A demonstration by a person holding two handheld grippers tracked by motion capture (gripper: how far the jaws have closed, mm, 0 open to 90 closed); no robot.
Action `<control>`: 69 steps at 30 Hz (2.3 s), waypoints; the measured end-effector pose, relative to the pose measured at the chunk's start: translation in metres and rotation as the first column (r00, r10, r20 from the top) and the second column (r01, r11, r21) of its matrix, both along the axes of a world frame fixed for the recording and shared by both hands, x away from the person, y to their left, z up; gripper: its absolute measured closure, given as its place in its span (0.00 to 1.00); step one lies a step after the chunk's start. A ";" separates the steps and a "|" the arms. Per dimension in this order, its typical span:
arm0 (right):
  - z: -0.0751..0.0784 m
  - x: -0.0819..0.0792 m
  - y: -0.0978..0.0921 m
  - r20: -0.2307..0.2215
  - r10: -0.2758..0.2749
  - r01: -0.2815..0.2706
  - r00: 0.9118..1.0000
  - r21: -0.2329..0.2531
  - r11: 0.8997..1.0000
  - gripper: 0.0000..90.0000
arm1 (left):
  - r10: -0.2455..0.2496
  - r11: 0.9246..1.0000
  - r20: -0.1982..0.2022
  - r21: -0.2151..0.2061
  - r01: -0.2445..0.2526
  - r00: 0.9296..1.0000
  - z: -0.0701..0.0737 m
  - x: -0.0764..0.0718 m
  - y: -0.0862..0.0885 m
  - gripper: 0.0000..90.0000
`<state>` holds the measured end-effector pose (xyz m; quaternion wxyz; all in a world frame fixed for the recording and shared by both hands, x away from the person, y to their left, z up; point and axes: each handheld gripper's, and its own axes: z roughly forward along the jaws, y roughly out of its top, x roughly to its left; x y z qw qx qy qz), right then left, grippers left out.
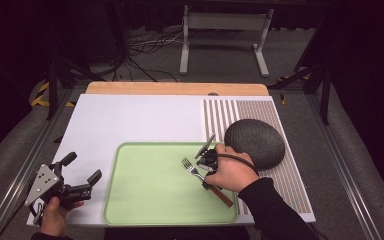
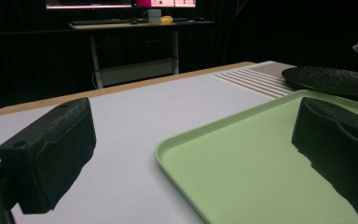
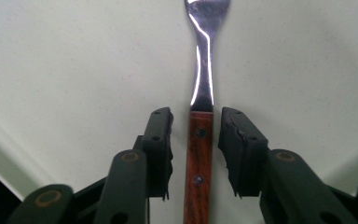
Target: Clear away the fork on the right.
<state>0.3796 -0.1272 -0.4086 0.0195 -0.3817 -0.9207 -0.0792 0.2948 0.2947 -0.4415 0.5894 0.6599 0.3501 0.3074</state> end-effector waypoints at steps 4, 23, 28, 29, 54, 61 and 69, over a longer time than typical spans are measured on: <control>0.005 -0.001 0.001 0.024 0.016 -0.016 1.000 0.031 0.999 0.59 | 0.000 1.000 -0.001 0.000 0.000 1.000 0.000 0.000 0.000 0.00; 0.005 0.008 0.009 0.280 0.192 -0.260 0.941 0.229 0.938 0.54 | -0.001 1.000 -0.001 -0.002 0.001 1.000 0.000 0.000 0.000 0.00; -0.002 0.009 0.015 0.298 0.169 -0.247 0.939 0.248 0.937 0.85 | 0.001 1.000 -0.001 -0.004 -0.001 1.000 0.000 0.000 0.000 0.00; -0.003 0.010 0.015 0.301 0.170 -0.248 0.938 0.244 0.938 0.89 | 0.001 1.000 -0.001 -0.004 -0.001 1.000 0.000 0.000 0.000 0.00; -0.019 0.012 0.018 0.250 0.184 -0.236 0.950 0.193 0.952 1.00 | 0.001 1.000 -0.003 -0.002 -0.001 1.000 0.000 0.000 0.000 0.00; -0.020 0.016 0.014 0.262 0.172 -0.223 0.950 0.181 0.958 1.00 | -0.001 1.000 -0.004 -0.001 0.001 1.000 0.000 0.000 0.001 0.00; -0.019 0.022 0.006 0.271 0.134 -0.185 0.953 0.173 0.967 1.00 | 0.000 1.000 -0.001 -0.003 0.000 1.000 0.000 0.000 0.000 0.00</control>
